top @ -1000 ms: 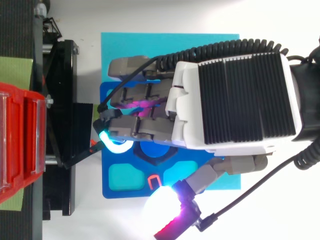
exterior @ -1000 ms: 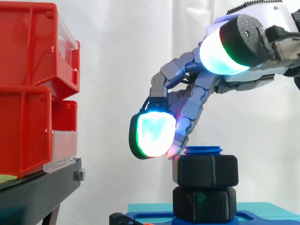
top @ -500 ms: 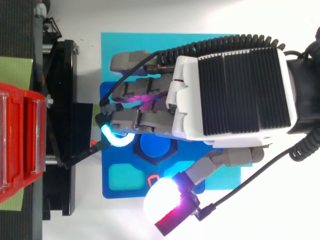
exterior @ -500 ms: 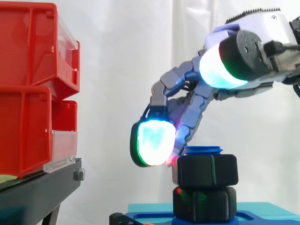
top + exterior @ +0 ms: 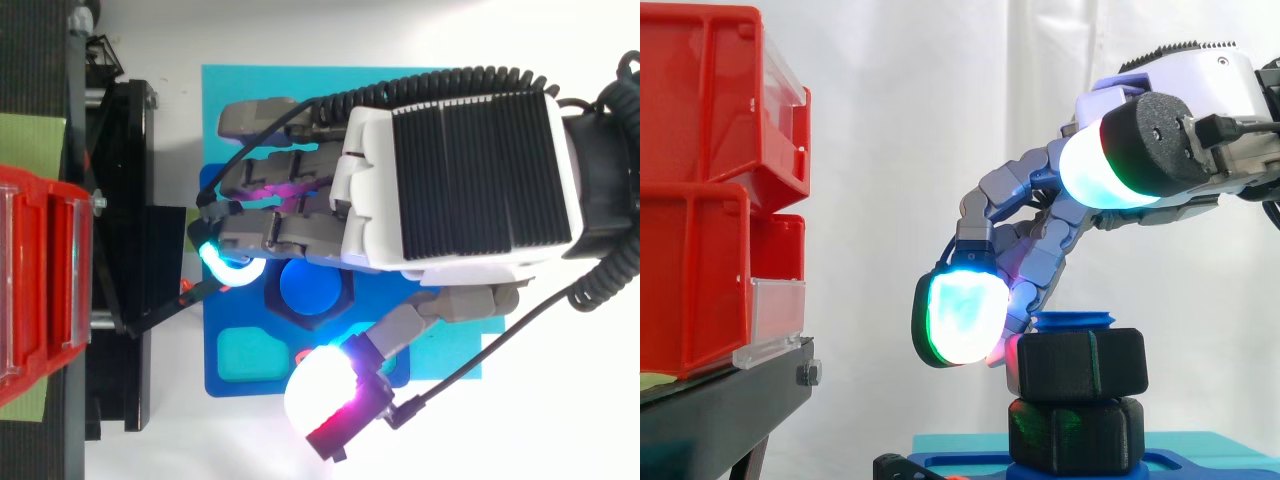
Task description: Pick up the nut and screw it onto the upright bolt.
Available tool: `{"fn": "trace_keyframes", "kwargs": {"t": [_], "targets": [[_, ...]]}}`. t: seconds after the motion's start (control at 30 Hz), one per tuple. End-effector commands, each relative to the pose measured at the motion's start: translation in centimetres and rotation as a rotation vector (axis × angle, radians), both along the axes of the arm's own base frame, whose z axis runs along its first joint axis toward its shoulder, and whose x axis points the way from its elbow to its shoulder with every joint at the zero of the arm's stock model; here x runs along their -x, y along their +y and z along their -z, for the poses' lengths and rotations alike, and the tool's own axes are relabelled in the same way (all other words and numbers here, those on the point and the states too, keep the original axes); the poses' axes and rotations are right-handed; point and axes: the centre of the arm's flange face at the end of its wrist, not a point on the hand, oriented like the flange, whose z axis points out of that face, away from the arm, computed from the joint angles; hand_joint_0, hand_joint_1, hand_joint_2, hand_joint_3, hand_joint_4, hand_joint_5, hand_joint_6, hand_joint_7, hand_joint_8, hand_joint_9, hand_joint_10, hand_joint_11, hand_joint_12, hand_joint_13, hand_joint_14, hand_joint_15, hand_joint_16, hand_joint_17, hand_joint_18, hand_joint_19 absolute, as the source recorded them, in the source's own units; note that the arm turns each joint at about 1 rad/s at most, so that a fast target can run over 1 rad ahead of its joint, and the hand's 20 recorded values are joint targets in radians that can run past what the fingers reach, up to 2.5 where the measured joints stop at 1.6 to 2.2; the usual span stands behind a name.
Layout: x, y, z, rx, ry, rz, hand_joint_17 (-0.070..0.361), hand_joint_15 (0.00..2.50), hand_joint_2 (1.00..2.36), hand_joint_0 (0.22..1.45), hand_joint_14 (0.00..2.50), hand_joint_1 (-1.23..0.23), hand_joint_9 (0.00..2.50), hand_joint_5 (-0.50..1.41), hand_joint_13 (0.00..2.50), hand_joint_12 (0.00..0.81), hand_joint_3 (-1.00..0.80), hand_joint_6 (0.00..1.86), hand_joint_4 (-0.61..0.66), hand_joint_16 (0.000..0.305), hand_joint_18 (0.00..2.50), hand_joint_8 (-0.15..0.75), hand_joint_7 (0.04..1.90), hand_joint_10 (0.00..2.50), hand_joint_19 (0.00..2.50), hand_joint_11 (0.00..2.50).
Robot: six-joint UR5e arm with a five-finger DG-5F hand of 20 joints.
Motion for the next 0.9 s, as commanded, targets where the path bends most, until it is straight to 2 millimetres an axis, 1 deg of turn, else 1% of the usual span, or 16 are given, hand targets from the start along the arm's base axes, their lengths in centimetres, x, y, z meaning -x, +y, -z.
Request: {"fn": "trace_keyframes", "kwargs": {"t": [0.0,0.13,0.37,0.43,0.57,0.6,0.77,0.87], "targets": [[0.0,-0.1,0.0,0.000,0.001,0.000,0.054,0.00,1.00,0.54,0.00,-0.23,0.84,-0.09,0.58,0.286,-0.50,0.50,0.29,0.024,0.18,0.270,0.94,0.00,0.00,0.00],[0.1,-0.3,0.2,0.002,0.007,0.003,0.052,0.00,1.00,0.54,0.00,-0.24,0.84,-0.08,0.59,0.282,-0.50,0.50,0.29,0.023,0.19,0.271,1.05,0.00,0.00,0.00],[0.3,-1.1,0.1,0.004,0.016,0.009,0.051,0.00,1.00,0.54,0.00,-0.24,0.87,-0.06,0.60,0.281,-0.50,0.50,0.27,0.023,0.21,0.282,1.18,0.00,0.00,0.00],[0.3,-1.2,0.2,0.004,0.017,0.009,0.051,0.00,1.00,0.54,0.00,-0.24,0.88,-0.05,0.61,0.277,-0.50,0.50,0.26,0.023,0.22,0.282,1.26,0.00,0.00,0.00],[0.3,-1.6,0.2,0.005,0.017,0.014,0.050,0.00,1.00,0.54,0.00,-0.25,0.91,-0.04,0.63,0.271,-0.50,0.50,0.23,0.022,0.24,0.290,1.35,0.00,0.00,0.00],[0.3,-1.7,0.2,0.006,0.018,0.015,0.049,0.00,1.00,0.54,0.00,-0.25,0.93,-0.03,0.65,0.267,-0.50,0.50,0.23,0.022,0.26,0.292,1.41,0.00,0.00,0.00],[0.5,-2.4,0.3,0.013,0.025,0.020,0.046,0.00,1.00,0.55,0.00,-0.27,0.97,-0.02,0.68,0.263,-0.50,0.50,0.20,0.021,0.28,0.296,1.50,0.00,0.00,0.00],[0.6,-2.9,0.3,0.018,0.025,0.017,0.043,0.00,1.00,0.55,0.00,-0.27,1.06,-0.01,0.73,0.257,-0.50,0.54,0.20,0.019,0.33,0.303,1.47,0.00,0.00,0.00]]}}
